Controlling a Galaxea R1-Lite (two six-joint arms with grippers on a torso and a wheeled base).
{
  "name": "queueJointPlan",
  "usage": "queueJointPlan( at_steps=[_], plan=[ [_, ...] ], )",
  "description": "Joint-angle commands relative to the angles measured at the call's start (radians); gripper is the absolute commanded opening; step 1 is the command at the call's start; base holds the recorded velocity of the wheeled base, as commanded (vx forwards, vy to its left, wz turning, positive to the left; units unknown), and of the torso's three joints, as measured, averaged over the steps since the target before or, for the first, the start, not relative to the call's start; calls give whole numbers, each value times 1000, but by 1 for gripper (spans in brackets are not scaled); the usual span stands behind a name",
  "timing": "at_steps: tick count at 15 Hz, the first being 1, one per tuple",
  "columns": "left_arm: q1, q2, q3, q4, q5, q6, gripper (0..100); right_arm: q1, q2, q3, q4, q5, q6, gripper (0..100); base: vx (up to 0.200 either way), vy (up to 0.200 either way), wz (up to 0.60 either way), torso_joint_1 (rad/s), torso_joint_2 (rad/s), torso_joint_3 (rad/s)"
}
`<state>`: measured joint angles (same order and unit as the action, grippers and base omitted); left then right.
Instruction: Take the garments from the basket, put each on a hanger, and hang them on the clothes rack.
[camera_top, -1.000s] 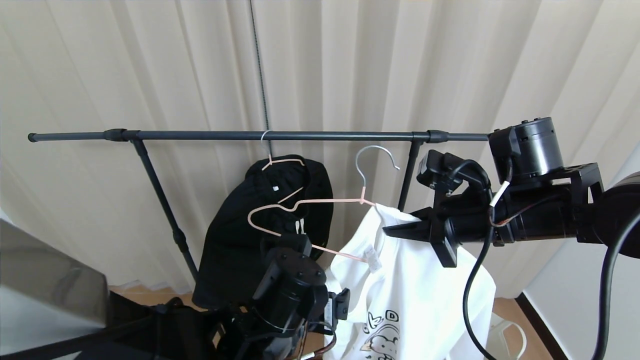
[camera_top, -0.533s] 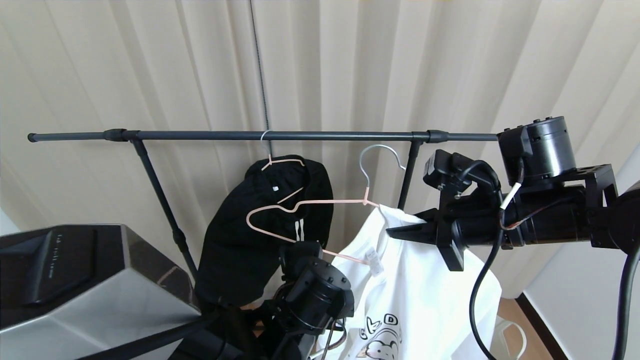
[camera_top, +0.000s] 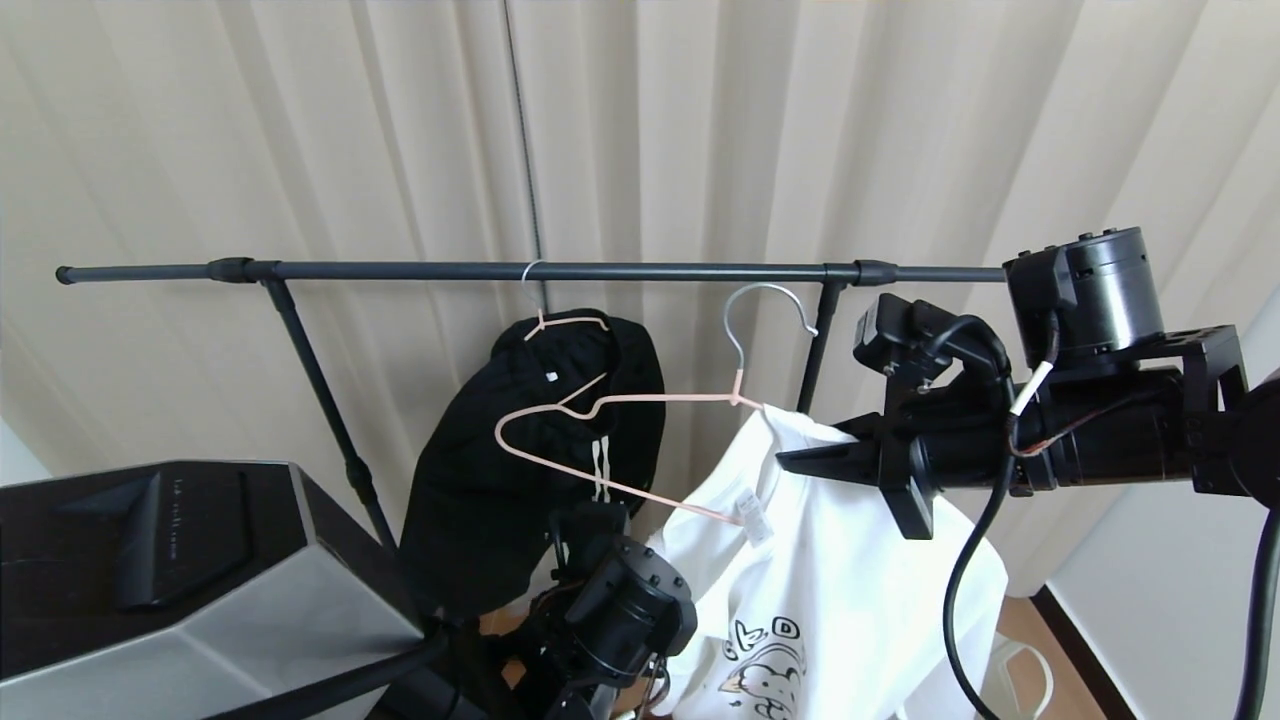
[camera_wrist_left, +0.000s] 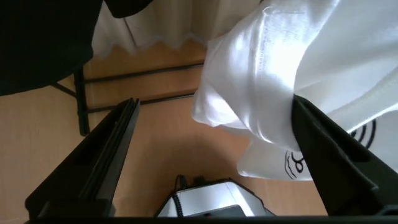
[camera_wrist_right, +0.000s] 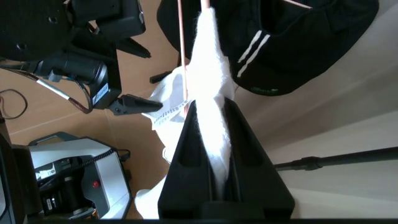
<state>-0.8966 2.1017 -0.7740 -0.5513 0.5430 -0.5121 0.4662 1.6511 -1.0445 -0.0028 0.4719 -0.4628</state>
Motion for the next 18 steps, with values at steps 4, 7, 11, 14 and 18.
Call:
queueJointPlan(
  at_steps=[4, 7, 11, 14, 18],
  plan=[
    [59, -37, 6, -1, 12, 6, 100, -1, 3, 3, 0, 1, 0, 0, 0, 0, 0, 0, 0, 0],
    [81, -46, 6, -1, 12, 11, 0, -1, -1, 4, 0, 1, 0, 0, 0, 0, 0, 0, 0, 0],
    [93, -55, 6, -6, 14, 11, 0, -1, 1, 12, 0, 1, 0, 0, 0, 0, 0, 0, 0, 0],
    [111, -117, 7, -6, 17, 20, 0, -4, 6, 12, 0, 1, -2, 0, 0, 0, 0, 0, 0, 0],
    [140, -161, 9, -6, 17, 37, 0, -4, 1, 21, 0, 1, -4, 0, 0, 0, 0, 0, 0, 0]
  ],
)
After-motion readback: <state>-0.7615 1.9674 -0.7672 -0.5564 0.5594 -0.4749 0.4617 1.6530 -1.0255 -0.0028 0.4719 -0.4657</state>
